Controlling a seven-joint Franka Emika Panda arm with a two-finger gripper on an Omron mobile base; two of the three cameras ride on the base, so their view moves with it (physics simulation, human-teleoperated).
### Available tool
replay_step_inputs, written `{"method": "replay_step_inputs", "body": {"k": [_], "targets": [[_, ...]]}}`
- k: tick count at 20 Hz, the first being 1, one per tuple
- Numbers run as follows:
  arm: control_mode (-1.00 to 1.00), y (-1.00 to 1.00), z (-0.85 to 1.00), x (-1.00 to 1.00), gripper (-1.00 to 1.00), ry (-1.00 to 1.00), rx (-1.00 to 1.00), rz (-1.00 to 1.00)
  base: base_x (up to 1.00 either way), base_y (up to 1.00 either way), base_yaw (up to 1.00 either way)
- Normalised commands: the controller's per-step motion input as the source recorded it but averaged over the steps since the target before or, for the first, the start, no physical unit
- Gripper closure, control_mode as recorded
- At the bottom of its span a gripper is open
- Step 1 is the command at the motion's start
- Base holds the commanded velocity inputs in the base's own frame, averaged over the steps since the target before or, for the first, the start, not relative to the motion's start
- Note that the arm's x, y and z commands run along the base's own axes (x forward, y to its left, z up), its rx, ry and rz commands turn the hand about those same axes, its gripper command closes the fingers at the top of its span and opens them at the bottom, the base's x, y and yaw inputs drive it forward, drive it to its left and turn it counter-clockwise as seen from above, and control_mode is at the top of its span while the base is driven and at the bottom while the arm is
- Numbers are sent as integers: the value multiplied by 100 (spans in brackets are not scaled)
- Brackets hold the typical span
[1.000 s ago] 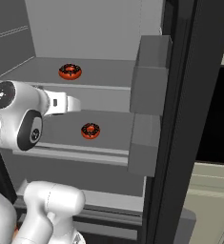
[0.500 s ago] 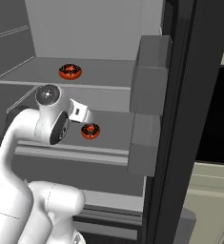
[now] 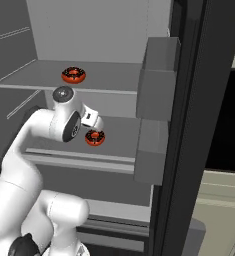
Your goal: Take the donuts from the fridge and place them on the empty tray on the dining counter.
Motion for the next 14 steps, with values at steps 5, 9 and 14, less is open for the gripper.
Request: {"method": "replay_step_inputs", "body": {"k": [5,9,14], "targets": [[-100,-23,-34,27,-100,12,0,0,0,0,0],[-100,-23,-37,3,-100,0,0,0,0,0,0],[-100,-11,-47,1,-100,0,0,0,0,0,0]]}}
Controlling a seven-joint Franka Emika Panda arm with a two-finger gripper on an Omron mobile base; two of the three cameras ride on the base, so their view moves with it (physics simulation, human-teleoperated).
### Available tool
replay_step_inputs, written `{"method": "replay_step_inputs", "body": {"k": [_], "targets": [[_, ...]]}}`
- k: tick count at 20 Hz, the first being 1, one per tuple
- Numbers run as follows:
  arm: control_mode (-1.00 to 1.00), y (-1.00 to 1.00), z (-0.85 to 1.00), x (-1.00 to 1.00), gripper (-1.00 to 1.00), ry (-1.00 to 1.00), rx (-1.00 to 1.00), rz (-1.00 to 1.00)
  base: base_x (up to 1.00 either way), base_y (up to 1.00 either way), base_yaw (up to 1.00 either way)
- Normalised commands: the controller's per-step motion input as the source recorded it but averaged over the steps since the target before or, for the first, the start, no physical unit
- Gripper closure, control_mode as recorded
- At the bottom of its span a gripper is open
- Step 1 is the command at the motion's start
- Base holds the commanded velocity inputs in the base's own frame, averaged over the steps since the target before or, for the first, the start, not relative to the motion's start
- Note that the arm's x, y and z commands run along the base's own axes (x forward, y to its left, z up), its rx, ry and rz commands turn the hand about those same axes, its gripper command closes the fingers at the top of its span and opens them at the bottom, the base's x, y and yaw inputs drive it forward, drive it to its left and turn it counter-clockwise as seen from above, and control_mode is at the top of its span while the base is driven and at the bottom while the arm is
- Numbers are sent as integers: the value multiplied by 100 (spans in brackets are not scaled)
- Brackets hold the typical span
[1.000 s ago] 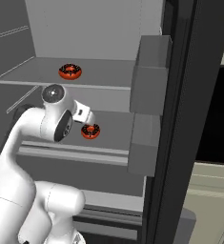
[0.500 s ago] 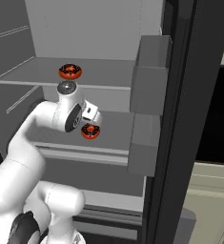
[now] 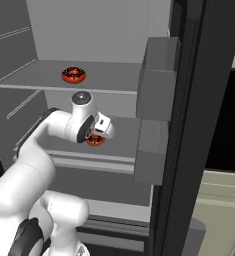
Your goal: Take the donuts from the fridge and place them on the empty tray on the dining counter.
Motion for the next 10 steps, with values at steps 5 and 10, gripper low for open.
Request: {"method": "replay_step_inputs", "body": {"k": [5,10], "targets": [[-100,-5,-34,22,-100,0,0,0,0,0,0],[-100,0,-41,47,-100,0,0,1,0,0,0]]}}
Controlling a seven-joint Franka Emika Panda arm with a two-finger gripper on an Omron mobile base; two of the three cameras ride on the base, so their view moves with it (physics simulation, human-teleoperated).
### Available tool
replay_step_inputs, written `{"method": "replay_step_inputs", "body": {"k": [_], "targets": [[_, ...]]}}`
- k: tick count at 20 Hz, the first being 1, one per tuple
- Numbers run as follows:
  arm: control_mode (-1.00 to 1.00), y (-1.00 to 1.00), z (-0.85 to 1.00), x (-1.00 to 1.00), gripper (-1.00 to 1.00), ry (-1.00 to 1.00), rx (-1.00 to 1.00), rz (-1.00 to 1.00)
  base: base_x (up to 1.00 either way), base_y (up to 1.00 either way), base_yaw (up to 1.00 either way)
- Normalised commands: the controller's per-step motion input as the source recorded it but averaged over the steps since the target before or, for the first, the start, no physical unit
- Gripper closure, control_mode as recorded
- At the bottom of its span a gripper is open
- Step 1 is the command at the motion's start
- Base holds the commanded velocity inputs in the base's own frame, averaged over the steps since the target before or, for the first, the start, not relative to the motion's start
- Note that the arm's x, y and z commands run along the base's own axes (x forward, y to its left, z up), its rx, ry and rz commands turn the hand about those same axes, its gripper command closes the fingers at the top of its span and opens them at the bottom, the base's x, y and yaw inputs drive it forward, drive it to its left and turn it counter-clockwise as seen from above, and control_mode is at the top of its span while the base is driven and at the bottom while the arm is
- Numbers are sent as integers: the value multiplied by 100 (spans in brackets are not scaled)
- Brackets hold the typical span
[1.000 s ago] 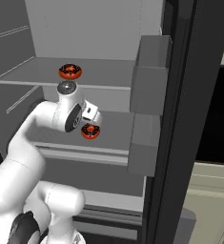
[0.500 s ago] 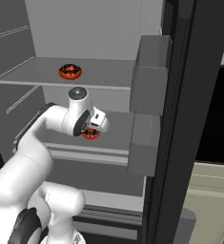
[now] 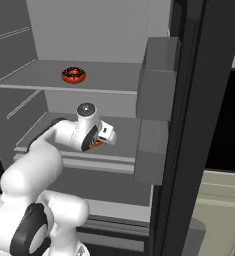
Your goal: Take the donuts from the fridge and place them on the empty tray on the dining counter.
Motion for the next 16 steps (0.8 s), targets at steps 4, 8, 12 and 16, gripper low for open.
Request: {"method": "replay_step_inputs", "body": {"k": [4,8,12,16], "targets": [[-100,0,-5,56,-100,0,0,0,0,0,0],[-100,0,-12,43,-100,0,4,0,0,0,0],[-100,0,-26,34,-100,0,7,0,0,0,0],[-100,0,-37,25,-100,0,9,0,0,0,0]]}}
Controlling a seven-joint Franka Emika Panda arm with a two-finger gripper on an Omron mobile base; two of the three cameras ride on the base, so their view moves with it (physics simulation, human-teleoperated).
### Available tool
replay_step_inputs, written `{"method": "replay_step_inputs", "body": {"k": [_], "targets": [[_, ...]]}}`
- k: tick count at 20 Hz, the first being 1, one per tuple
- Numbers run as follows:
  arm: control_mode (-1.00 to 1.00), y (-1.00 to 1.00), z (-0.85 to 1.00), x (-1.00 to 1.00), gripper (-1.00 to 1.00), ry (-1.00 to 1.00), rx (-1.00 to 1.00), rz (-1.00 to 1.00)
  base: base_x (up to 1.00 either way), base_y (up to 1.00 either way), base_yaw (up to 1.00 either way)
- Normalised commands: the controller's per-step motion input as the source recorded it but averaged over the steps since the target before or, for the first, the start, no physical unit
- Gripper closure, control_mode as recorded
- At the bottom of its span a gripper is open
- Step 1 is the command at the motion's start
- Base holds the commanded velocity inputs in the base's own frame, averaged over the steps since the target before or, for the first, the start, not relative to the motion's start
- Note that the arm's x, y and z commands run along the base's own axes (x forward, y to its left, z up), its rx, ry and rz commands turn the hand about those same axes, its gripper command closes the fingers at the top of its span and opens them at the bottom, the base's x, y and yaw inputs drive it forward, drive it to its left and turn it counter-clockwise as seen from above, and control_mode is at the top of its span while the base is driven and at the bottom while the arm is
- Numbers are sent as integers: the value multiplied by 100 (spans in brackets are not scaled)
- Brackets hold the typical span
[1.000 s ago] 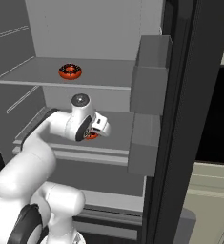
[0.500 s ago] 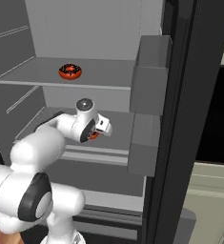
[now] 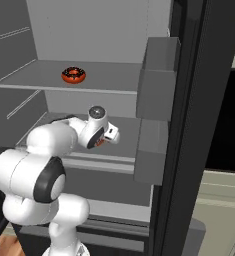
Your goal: Take the donuts from the fridge and place them on the empty tray on the dining counter.
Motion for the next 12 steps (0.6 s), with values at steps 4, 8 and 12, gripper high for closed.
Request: {"method": "replay_step_inputs", "body": {"k": [4,8,12], "targets": [[-100,0,-37,29,-100,0,5,0,0,0,0],[-100,0,-40,31,-100,0,1,0,0,0,0],[-100,12,-45,26,100,0,0,0,0,0,0]]}}
